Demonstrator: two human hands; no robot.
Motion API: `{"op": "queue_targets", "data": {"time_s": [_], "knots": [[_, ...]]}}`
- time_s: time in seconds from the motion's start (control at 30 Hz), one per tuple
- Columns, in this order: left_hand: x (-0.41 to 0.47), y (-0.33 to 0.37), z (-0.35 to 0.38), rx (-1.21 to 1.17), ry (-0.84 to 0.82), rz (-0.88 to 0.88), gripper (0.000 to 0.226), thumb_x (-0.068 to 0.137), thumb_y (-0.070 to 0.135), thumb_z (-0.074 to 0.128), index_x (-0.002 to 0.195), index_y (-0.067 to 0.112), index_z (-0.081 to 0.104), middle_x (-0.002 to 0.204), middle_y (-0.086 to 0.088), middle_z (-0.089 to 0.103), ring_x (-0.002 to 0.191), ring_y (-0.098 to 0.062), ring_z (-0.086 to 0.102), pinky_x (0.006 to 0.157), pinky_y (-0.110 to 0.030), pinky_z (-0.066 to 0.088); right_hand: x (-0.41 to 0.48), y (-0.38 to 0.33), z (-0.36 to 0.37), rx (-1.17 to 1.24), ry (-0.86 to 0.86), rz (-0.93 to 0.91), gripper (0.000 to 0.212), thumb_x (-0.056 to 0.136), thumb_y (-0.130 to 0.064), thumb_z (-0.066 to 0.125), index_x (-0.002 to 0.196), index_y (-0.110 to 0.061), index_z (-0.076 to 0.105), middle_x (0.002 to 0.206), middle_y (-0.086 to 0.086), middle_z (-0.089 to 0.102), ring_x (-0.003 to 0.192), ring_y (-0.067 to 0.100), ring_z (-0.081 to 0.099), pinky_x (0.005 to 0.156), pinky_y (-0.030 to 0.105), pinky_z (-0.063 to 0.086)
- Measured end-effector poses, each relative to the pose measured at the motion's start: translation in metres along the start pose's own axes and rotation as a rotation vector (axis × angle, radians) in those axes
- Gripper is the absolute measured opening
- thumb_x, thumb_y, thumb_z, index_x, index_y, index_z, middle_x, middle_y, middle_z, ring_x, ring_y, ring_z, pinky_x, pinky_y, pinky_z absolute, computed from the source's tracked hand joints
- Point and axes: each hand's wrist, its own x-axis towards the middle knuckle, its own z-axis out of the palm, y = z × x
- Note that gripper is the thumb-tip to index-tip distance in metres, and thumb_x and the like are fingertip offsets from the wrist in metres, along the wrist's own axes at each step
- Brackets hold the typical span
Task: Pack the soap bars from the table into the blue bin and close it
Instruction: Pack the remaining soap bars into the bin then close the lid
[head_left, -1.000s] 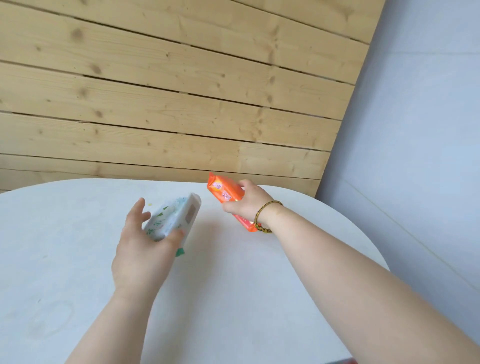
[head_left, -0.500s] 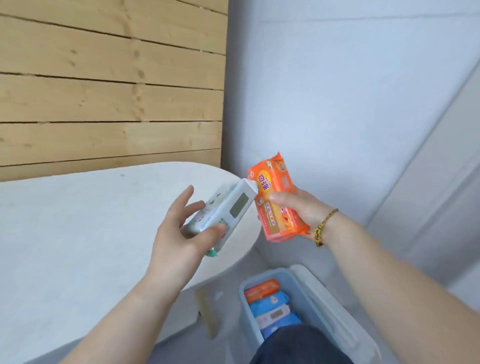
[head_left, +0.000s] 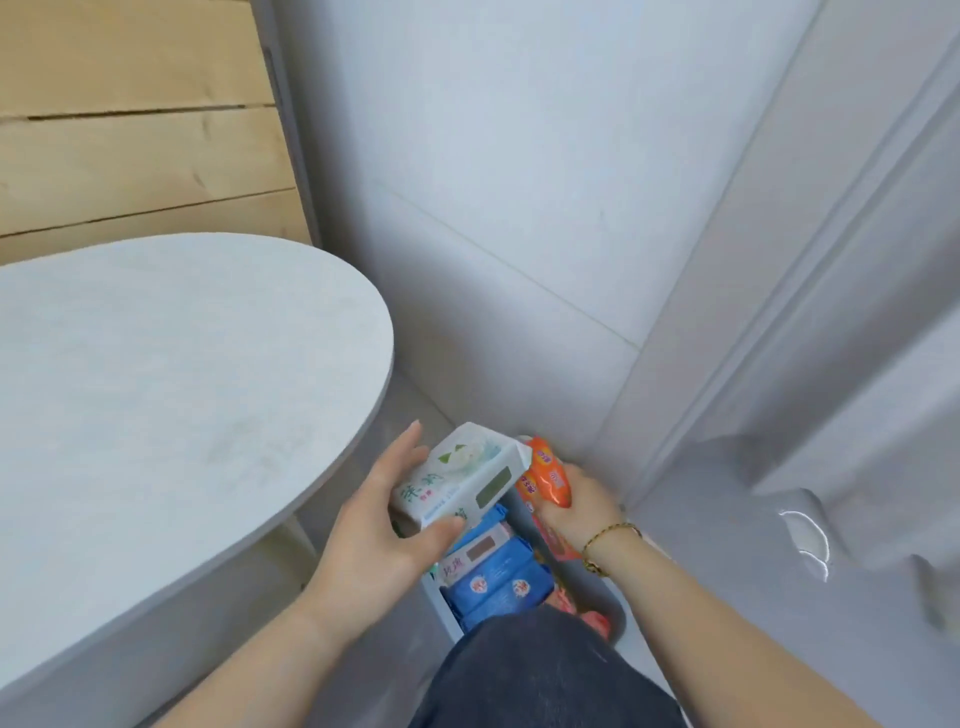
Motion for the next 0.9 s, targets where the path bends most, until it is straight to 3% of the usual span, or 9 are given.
{"op": "queue_targets", "data": {"time_s": [0.07, 0.17, 0.27, 0.33, 0.4, 0.5, 0.63, 0.8, 0.9], "knots": [[0.002, -0.021, 0.005, 0.096, -0.014, -0.044, 0.084, 0.072, 0.015, 0.073, 0.109, 0.067, 0.018, 0.113, 0.034, 0.042, 0.096, 0.018, 0.05, 0.071, -0.004, 0.046, 0.012, 0.011, 0.021, 0.001, -0.007, 0.006, 0.035, 0.087, -0.031, 0.053, 0.118, -0.016, 0.05, 0.107, 0.007, 0.065, 0.095, 0.024, 0.06, 0.078, 0.028, 0.047], [0.003, -0.051, 0.009, 0.217, -0.019, -0.097, 0.087, 0.07, 0.017, 0.074, 0.114, 0.063, 0.014, 0.123, 0.022, 0.042, 0.11, 0.002, 0.044, 0.091, -0.018, 0.04, 0.024, 0.023, 0.043, -0.023, -0.007, 0.029, 0.033, 0.088, -0.025, 0.052, 0.119, -0.016, 0.048, 0.106, 0.009, 0.065, 0.094, 0.026, 0.06, 0.075, 0.026, 0.044], [0.006, -0.076, 0.011, 0.306, -0.028, -0.098, 0.088, 0.069, 0.02, 0.075, 0.113, 0.062, 0.011, 0.118, 0.026, 0.039, 0.101, 0.012, 0.04, 0.077, -0.002, 0.036, 0.04, 0.03, 0.057, -0.11, 0.02, 0.021, 0.039, 0.088, -0.018, 0.049, 0.126, -0.017, 0.041, 0.11, 0.009, 0.061, 0.095, 0.025, 0.058, 0.073, 0.024, 0.037], [0.007, -0.088, 0.009, 0.341, -0.046, -0.105, 0.089, 0.068, 0.023, 0.076, 0.111, 0.064, 0.009, 0.113, 0.032, 0.036, 0.095, 0.016, 0.039, 0.068, 0.001, 0.034, 0.047, 0.033, 0.064, -0.17, 0.027, 0.006, 0.047, 0.089, -0.015, 0.045, 0.134, -0.019, 0.032, 0.116, 0.011, 0.056, 0.099, 0.027, 0.056, 0.079, 0.029, 0.041], [0.007, -0.1, 0.009, 0.362, -0.065, -0.109, 0.091, 0.067, 0.025, 0.076, 0.111, 0.064, 0.008, 0.111, 0.033, 0.034, 0.095, 0.014, 0.041, 0.071, -0.002, 0.034, 0.053, 0.037, 0.072, -0.193, 0.008, -0.024, 0.053, 0.089, -0.015, 0.043, 0.138, -0.023, 0.024, 0.119, 0.012, 0.052, 0.101, 0.026, 0.054, 0.086, 0.034, 0.044], [0.009, -0.112, 0.011, 0.375, -0.097, -0.116, 0.092, 0.066, 0.024, 0.077, 0.11, 0.063, 0.006, 0.115, 0.03, 0.033, 0.102, 0.007, 0.041, 0.072, 0.0, 0.033, 0.059, 0.042, 0.085, -0.194, -0.008, -0.053, 0.048, 0.09, -0.02, 0.042, 0.135, -0.022, 0.028, 0.126, 0.011, 0.05, 0.108, 0.024, 0.052, 0.095, 0.038, 0.045], [0.01, -0.123, 0.012, 0.386, -0.161, -0.101, 0.094, 0.066, 0.02, 0.077, 0.109, 0.064, 0.006, 0.113, 0.037, 0.029, 0.098, 0.015, 0.042, 0.067, 0.006, 0.033, 0.068, 0.056, 0.097, -0.231, -0.073, -0.039, 0.054, 0.093, -0.019, 0.039, 0.143, -0.021, 0.019, 0.147, 0.007, 0.033, 0.13, 0.023, 0.038, 0.11, 0.037, 0.033], [0.012, -0.133, 0.015, 0.421, -0.186, -0.111, 0.093, 0.067, 0.026, 0.076, 0.117, 0.061, 0.005, 0.123, 0.027, 0.031, 0.109, 0.008, 0.036, 0.08, 0.003, 0.03, 0.08, 0.069, 0.103, -0.344, -0.234, -0.046, 0.062, 0.094, -0.008, 0.033, 0.146, -0.016, 0.0, 0.157, 0.001, 0.003, 0.143, 0.015, 0.011, 0.118, 0.031, 0.014], [0.015, -0.137, 0.016, 0.468, -0.236, -0.144, 0.093, 0.07, 0.028, 0.073, 0.138, 0.038, 0.011, 0.141, 0.015, 0.03, 0.121, 0.001, 0.034, 0.097, -0.014, 0.033, 0.078, 0.063, 0.102, -0.343, -0.236, -0.048, 0.065, 0.092, -0.003, 0.036, 0.146, -0.016, 0.002, 0.157, 0.001, -0.002, 0.144, 0.016, 0.007, 0.117, 0.029, 0.008]]}}
